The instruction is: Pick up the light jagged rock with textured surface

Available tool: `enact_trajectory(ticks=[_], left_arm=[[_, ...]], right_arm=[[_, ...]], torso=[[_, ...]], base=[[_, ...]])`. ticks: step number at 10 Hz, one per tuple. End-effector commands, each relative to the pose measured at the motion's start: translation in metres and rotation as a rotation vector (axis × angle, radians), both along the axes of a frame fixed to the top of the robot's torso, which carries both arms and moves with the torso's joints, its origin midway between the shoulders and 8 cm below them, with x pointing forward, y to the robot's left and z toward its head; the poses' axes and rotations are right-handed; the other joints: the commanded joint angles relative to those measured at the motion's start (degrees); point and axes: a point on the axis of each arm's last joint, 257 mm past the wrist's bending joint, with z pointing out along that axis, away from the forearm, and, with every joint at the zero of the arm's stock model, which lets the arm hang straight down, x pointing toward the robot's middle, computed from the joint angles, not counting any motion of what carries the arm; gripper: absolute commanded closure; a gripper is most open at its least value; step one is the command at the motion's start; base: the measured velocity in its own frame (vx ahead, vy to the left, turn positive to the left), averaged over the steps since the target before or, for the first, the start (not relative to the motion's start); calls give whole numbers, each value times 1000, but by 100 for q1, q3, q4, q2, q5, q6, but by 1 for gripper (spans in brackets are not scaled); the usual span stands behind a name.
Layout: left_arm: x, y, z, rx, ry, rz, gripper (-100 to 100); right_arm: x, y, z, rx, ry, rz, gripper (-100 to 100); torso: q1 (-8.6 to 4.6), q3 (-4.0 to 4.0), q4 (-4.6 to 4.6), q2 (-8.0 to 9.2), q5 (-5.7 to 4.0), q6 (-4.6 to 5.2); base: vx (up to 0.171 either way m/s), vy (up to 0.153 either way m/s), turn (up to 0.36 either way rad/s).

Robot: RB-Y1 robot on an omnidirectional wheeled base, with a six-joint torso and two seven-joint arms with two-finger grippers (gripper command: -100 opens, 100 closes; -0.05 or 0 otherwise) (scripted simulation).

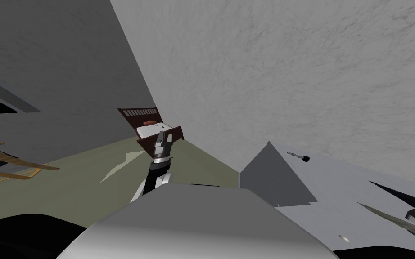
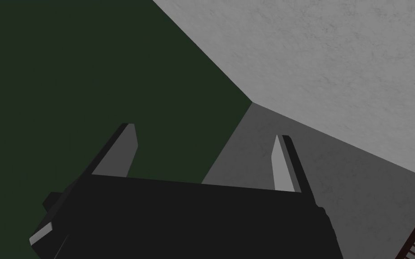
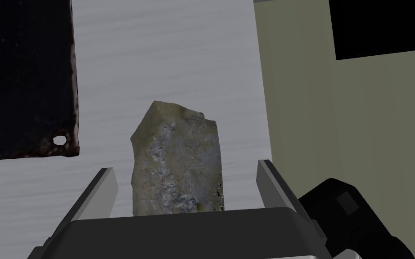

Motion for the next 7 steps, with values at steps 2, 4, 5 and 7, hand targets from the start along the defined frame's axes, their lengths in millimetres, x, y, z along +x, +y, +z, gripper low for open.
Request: enact_trajectory(ticks=[2,4,5,7], left_arm=[[0,0,0,0,0,0,0],[0,0,0,0,0,0,0],[0,0,0,0,0,0,0],[0,0,0,0,0,0,0]], right_arm=[[0,0,0,0,-1,-1,100],[2,-1,1,-4,-5,1,100],[2,-1,1,-4,-5,1,100],[2,-1,1,-4,-4,0,0]], torso=[[3,-4,-1,-7,1,0],[4,-8,-6,-12,-8,7],[3,-9,-6,-13,-8,7],[3,-9,-6,-14,-8,5]], base=[[-9,-4,7],[0,0,0],[0,0,0],[0,0,0]])
